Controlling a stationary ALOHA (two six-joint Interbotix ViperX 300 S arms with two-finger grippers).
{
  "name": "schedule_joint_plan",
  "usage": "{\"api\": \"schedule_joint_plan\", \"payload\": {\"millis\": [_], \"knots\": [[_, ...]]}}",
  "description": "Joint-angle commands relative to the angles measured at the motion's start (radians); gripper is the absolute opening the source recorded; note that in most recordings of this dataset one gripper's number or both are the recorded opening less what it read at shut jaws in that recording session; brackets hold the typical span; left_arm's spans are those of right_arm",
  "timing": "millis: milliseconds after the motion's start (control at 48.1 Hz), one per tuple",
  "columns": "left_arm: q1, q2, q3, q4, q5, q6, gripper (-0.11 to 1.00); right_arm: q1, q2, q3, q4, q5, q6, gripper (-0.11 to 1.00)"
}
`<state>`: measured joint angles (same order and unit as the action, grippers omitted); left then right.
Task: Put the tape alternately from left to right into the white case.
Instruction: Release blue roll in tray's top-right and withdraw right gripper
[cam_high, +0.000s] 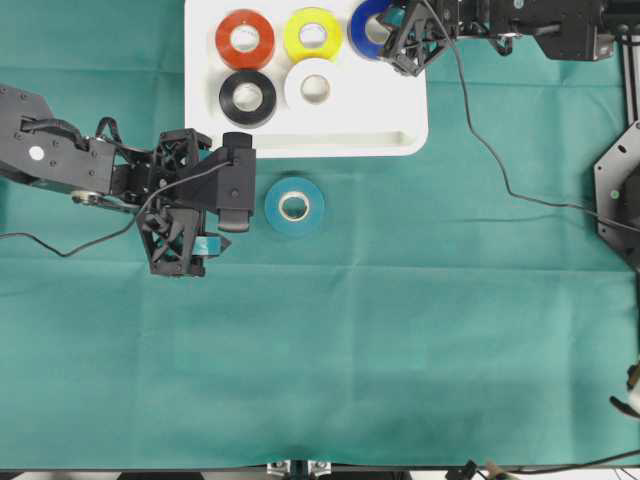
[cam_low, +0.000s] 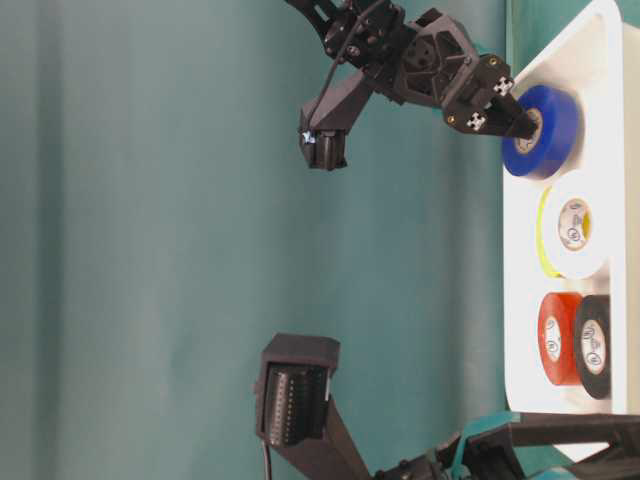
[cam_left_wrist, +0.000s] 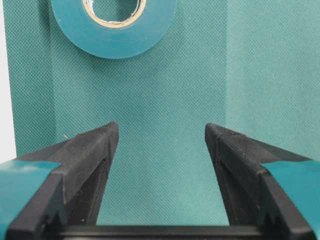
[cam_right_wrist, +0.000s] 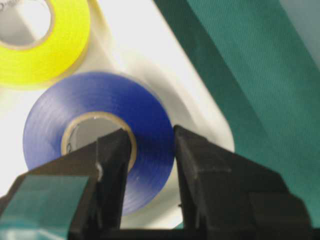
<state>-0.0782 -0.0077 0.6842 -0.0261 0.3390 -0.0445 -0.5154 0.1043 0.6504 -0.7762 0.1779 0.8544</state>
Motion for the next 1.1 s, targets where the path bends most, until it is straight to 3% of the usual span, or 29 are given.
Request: {"api": "schedule_joint_plan", "payload": {"millis": [0, 125, 166, 270, 624, 1081], "knots": [[-0.003, -0.012, -0.023, -0.003, -0.002, 0.0, 0.96, -0.002, -0.014, -0.011, -0.003, -0.002, -0.002, 0.46], [-0.003, -0.012, -0.023, -0.003, -0.002, 0.0, 0.96, -0.002, -0.015, -0.017, -0.003, -0.008, -0.002, 0.82], [-0.005, -0.012, -0.025, -0.003, -0.003, 0.0, 0.96, -0.002, -0.015, -0.02, -0.002, -0.009, -0.002, 0.89], [-0.009, -0.011, -0.023, -0.003, -0.003, 0.0, 0.96, -0.002, -0.015, -0.025, -0.003, -0.014, -0.002, 0.81], [-0.011, -0.012, -0.025, -0.003, -0.002, 0.0, 0.96, 0.018, -0.08, -0.012, -0.003, -0.012, 0.0, 0.8], [-0.009, -0.017, -0.025, -0.003, -0.002, 0.0, 0.96, 0.129, -0.213, 0.044, -0.003, -0.008, 0.002, 0.8]]}}
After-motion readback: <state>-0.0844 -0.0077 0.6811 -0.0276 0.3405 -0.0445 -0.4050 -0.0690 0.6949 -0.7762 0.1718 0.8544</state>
